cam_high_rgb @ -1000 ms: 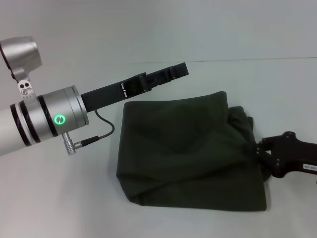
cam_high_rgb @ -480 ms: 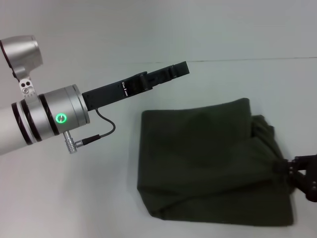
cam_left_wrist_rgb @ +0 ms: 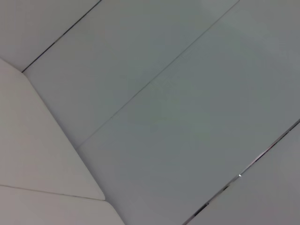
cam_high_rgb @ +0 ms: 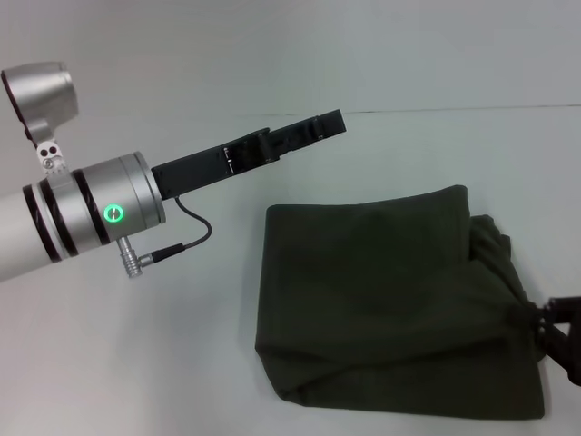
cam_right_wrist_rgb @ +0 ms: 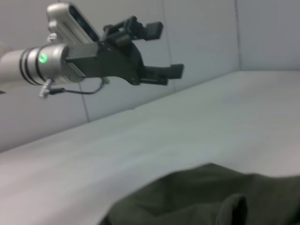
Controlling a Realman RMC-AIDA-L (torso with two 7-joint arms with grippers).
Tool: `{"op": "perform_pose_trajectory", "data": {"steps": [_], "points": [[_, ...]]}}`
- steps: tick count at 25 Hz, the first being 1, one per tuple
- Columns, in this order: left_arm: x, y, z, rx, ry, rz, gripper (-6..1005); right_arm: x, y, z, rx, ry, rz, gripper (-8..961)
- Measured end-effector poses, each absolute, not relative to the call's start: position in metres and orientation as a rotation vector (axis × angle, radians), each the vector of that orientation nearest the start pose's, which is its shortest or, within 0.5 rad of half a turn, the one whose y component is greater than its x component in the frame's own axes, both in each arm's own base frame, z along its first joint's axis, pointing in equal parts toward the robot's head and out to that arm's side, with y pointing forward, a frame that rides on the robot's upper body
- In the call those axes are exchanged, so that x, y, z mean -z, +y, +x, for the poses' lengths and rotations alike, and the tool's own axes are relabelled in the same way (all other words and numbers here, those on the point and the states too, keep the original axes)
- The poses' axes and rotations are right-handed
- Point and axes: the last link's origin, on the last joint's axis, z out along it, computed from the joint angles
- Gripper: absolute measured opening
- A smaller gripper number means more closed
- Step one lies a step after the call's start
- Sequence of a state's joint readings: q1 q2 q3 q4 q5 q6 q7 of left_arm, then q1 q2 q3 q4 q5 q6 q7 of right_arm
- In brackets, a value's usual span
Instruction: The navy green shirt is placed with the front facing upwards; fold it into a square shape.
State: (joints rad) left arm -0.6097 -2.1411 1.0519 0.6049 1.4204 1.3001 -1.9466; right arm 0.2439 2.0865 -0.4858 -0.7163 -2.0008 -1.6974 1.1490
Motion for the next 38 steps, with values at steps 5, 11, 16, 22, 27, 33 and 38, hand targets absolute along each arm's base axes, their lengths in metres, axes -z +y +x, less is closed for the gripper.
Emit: {"op": "perform_pose_trajectory", "data": {"steps": [5, 11, 16, 22, 27, 33, 38], "points": [[0.036, 0.372, -0.175, 1.260, -1.378, -2.422, 908, -0.033, 0.234, 0.361, -0.646, 0.718, -2.402, 37], [0.036, 0.374, -0.175, 1.250, -1.362, -2.418, 908, -0.031, 0.236, 0.369, -0.628, 0.759, -2.344, 100], [0.035, 0.375, -0.175, 1.247, -1.361, -2.411, 907, -0.042, 0.237, 0.367, -0.694, 0.745, -2.275, 297], [0.035, 0.377, -0.177, 1.241, -1.361, -2.401, 907, -0.057, 0.252, 0.367, -0.771, 0.794, -2.143, 423], [0.036, 0.377, -0.176, 1.234, -1.343, -2.408, 907, -0.051, 0.281, 0.356, -0.790, 0.893, -2.155, 408], [0.035, 0.375, -0.179, 1.205, -1.302, -2.433, 906, -0.026, 0.305, 0.339, -0.756, 0.974, -2.252, 391], [0.035, 0.372, -0.189, 1.119, -1.272, -2.470, 906, -0.014, 0.313, 0.338, -0.720, 1.026, -2.255, 376]]}}
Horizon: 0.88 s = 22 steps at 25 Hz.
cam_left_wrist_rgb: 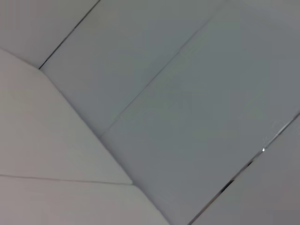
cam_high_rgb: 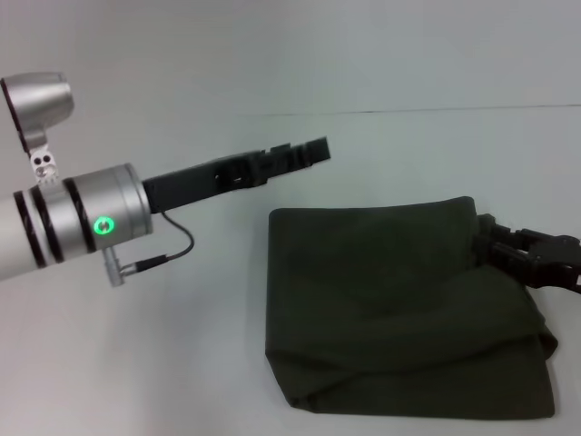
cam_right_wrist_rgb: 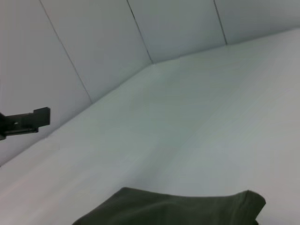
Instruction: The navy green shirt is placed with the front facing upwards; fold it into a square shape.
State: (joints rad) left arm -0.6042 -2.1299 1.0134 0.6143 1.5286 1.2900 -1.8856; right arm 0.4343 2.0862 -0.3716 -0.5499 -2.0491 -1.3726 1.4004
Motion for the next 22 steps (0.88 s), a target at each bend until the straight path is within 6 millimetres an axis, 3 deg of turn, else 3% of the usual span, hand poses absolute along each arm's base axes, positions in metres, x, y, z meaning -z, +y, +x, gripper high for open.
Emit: {"op": "perform_pose_trajectory", "data": {"steps": [5, 13, 22], "points": [[0.019, 0.360, -0.205, 1.031, -1.067, -2.588, 906, -0.012, 0.315, 0.340, -0.710, 1.062, -2.232, 361], [-0.023, 0.304, -0.221, 0.987, -0.504, -3.013, 905, -0.005, 0.323, 0.341, -0.684, 1.120, -2.208, 337], [-0.020, 0.295, -0.224, 0.983, -0.461, -3.038, 906, 0.009, 0.329, 0.329, -0.650, 1.120, -2.287, 311]]}}
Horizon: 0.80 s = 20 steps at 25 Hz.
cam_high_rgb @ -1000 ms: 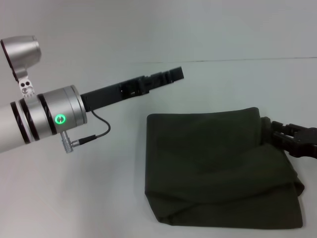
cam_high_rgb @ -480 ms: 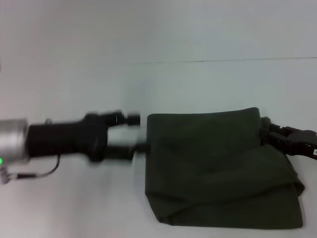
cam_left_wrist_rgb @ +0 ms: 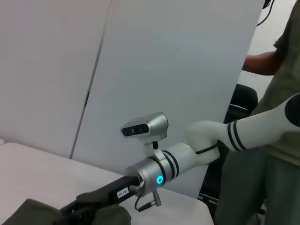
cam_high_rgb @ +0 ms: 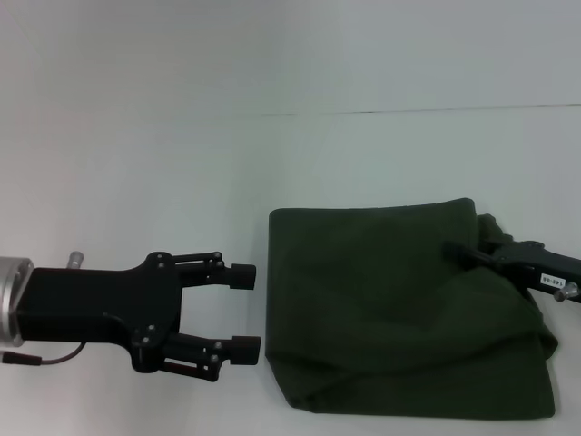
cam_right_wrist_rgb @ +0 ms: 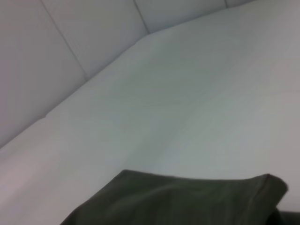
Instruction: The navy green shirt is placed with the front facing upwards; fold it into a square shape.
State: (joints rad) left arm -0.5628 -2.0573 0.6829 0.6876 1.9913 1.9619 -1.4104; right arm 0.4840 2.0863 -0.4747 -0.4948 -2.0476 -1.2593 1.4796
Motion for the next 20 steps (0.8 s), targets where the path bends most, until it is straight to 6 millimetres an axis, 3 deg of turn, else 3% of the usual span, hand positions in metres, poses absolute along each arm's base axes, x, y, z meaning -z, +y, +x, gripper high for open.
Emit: {"op": "perform_pose_trajectory", "data": {"steps": [3, 10, 20], "points": [[-0.019, 0.295, -0.225, 0.981, -0.467, -3.035, 906, 0.001, 0.328, 0.332, -0.689, 1.120, -2.246, 302], [-0.018, 0.297, -0.227, 0.966, -0.483, -3.015, 907, -0.018, 0.326, 0.330, -0.751, 1.083, -2.237, 152], [-0.016, 0.298, -0.226, 0.970, -0.482, -3.011, 905, -0.022, 0.327, 0.332, -0.765, 1.100, -2.196, 1]]}}
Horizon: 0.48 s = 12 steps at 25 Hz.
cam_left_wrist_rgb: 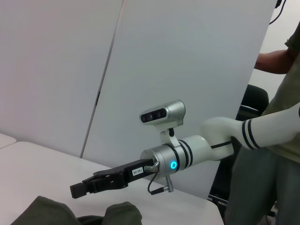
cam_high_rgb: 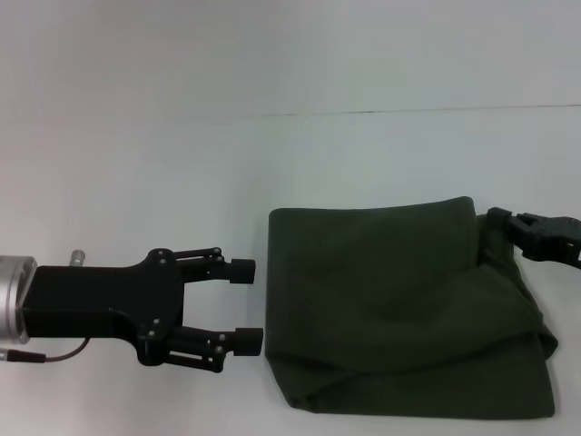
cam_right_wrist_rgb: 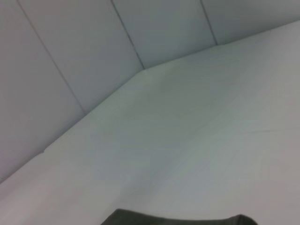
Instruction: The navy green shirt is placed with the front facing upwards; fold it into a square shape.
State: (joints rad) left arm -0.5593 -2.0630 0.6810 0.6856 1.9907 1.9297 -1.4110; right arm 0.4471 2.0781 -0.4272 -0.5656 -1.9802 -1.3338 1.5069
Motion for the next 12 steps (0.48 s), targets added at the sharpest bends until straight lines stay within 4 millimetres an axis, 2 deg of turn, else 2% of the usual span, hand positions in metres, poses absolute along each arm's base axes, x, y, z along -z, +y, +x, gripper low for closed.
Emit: {"op": "perform_pose_trajectory", "data": {"steps": [5, 7, 12], "points": [[-0.015, 0.299, -0.226, 0.964, -0.485, -3.005, 905, -0.021, 0.326, 0.336, -0.757, 1.132, -2.176, 10], [-0.014, 0.299, -0.226, 0.962, -0.485, -3.002, 905, -0.018, 0.326, 0.338, -0.739, 1.149, -2.172, 182], [-0.013, 0.300, -0.225, 0.953, -0.483, -3.004, 906, -0.009, 0.326, 0.338, -0.712, 1.186, -2.177, 375]]}}
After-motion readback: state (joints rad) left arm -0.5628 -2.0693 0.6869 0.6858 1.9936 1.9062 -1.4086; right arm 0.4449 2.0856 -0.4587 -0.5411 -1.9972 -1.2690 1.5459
